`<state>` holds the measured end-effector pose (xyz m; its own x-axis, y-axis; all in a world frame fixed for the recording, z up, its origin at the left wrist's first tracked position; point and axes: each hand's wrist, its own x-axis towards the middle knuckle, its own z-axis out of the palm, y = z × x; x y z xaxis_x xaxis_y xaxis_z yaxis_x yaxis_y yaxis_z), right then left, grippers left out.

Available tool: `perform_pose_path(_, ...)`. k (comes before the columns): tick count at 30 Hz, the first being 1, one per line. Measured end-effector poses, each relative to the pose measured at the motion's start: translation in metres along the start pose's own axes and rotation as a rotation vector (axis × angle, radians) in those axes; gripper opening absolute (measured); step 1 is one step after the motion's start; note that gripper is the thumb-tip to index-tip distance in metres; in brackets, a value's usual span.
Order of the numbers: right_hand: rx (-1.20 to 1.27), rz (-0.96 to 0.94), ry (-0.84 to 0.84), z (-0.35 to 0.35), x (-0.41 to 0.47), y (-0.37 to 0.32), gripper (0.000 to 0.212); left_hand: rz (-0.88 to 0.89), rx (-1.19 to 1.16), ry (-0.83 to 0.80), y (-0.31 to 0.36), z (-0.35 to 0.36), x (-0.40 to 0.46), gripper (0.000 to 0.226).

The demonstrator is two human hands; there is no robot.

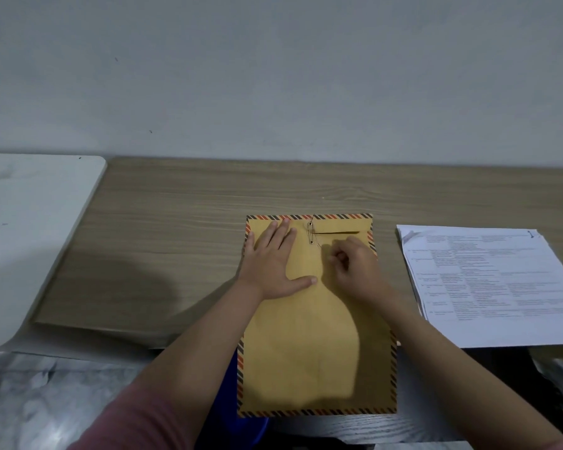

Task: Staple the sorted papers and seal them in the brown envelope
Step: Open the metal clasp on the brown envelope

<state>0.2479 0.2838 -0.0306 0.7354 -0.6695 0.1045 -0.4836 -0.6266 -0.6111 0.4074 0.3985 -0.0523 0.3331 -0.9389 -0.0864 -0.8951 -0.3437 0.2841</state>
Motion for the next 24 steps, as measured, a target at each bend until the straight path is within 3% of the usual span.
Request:
perform_pose_path(4,0.027,0.176,0.141,-0.020,0.005,0.016,0.004,0.040,0.014,-0.007,-0.002,0.000,0.000,0.107)
perform_pose_path(8,0.018,0.219,0.319,-0.031,0.018,0.015,0.009,0.126,0.010,-0.062,-0.006,-0.004,-0.003,0.109)
perform_pose_path(13,0.083,0.229,0.341,-0.034,0.039,0.004,0.004,0.220,0.012,-0.186,-0.008,-0.006,-0.008,0.106)
perform_pose_path(17,0.302,0.230,0.254,-0.025,0.044,-0.019,0.006,0.213,0.016,-0.216,-0.005,-0.003,-0.010,0.105)
perform_pose_path(24,0.819,0.214,-0.132,-0.021,0.017,-0.031,0.018,0.108,0.000,-0.163,0.016,-0.008,-0.004,0.108)
